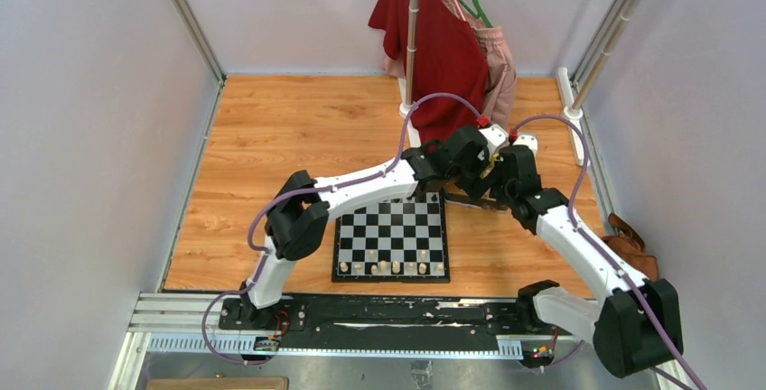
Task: Set up the chess pieces on the board
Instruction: Pick up the chess piece from the storage box.
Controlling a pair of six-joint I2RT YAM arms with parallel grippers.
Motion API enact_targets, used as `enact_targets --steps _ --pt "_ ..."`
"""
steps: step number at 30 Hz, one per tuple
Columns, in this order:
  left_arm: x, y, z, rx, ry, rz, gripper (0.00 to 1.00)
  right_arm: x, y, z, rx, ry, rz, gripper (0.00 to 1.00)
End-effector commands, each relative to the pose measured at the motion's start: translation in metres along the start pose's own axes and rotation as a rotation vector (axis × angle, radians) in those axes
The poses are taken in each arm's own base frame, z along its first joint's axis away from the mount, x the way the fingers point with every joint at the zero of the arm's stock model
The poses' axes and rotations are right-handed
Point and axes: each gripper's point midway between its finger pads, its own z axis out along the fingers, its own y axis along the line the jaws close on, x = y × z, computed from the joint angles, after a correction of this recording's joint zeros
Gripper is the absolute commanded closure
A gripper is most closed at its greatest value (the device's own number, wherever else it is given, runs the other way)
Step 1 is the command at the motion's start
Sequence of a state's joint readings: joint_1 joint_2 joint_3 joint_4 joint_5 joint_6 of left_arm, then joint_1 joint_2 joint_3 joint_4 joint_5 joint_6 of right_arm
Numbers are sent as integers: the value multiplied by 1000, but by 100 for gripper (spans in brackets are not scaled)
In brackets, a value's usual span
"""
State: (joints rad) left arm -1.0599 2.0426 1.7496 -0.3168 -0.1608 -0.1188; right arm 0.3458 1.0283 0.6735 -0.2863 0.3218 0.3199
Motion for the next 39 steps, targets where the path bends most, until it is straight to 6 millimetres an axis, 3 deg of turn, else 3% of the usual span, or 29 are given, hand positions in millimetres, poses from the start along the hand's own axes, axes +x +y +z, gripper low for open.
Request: enact_targets --steps 1,6,12,21,28,34,39 --pt "-15 -3 26 129 -34 -34 10 -9 -1 21 -37 -7 47 63" --pt "-12 2 51 198 -39 -53 3 -10 -2 42 -19 24 56 55" --pt "-14 -2 66 292 -71 -53 0 -13 -4 56 -12 37 62 54" --pt "-17 1 83 328 -94 -64 1 -22 -8 54 -17 2 84 59" --pt "-14 -2 96 339 -101 -89 7 -37 -14 36 -15 -67 83 64" --pt "-8 -4 108 342 -84 -97 26 -39 -15 31 -18 -74 83 69" --pt "4 -3 119 325 -54 -85 32 -42 -15 26 -25 -87 88 70"
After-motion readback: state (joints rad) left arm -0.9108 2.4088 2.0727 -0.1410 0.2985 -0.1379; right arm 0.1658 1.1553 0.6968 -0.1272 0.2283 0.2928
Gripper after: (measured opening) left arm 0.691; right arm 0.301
